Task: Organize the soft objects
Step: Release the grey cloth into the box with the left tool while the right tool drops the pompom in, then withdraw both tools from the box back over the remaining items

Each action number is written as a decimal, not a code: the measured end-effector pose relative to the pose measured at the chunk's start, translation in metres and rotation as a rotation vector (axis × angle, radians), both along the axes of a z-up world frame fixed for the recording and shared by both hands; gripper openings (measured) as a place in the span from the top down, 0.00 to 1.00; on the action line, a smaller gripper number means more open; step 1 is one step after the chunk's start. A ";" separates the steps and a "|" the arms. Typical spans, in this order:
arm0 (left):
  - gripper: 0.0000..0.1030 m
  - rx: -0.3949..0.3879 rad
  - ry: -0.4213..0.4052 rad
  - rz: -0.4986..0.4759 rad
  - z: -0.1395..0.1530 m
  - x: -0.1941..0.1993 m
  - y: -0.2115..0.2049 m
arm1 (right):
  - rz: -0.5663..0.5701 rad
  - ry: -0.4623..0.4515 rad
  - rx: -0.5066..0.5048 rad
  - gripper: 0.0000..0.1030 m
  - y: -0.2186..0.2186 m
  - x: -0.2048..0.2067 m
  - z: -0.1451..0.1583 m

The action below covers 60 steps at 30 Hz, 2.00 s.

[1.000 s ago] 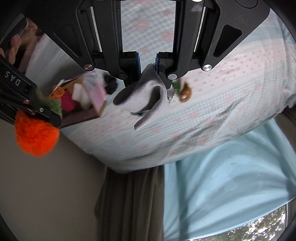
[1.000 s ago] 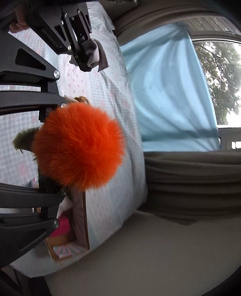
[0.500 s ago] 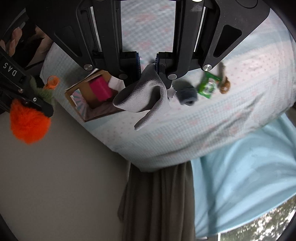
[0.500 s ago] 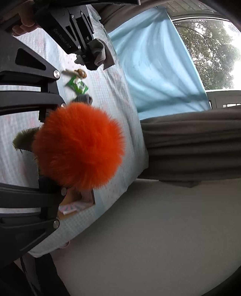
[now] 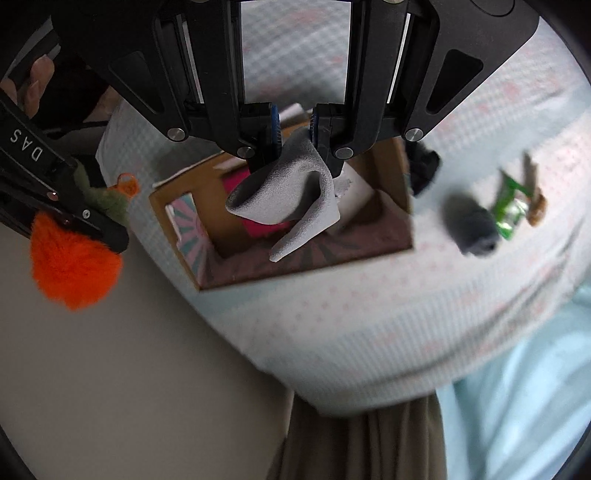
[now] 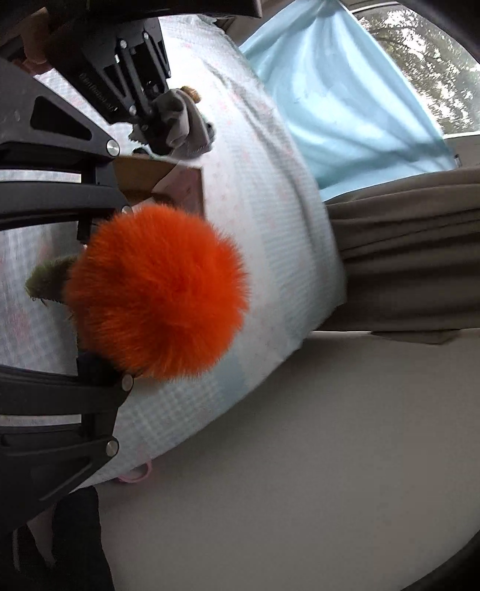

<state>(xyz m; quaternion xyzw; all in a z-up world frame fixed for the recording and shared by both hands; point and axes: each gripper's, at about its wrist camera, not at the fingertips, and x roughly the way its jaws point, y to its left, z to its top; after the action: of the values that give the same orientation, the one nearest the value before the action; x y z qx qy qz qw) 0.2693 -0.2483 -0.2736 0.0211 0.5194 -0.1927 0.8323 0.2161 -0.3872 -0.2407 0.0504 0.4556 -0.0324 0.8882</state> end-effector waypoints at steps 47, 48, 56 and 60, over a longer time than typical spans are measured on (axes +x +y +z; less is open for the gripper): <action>0.00 0.071 0.015 0.013 0.034 -0.013 0.044 | -0.039 0.039 0.062 0.00 0.003 0.006 0.013; 0.00 0.065 -0.009 0.020 0.045 -0.019 0.053 | -0.024 0.015 0.054 0.00 0.012 -0.001 0.025; 0.00 0.030 -0.197 0.091 0.122 -0.070 0.140 | 0.036 -0.179 -0.027 0.00 0.092 -0.048 0.105; 0.00 0.012 -0.257 0.145 0.149 -0.092 0.192 | 0.063 -0.229 -0.029 0.00 0.131 -0.067 0.122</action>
<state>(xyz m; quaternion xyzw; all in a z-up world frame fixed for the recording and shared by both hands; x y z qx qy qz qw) 0.1773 -0.0561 -0.1246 0.0129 0.4100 -0.1249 0.9034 0.1491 -0.2564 -0.1184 0.0266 0.3520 -0.0050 0.9356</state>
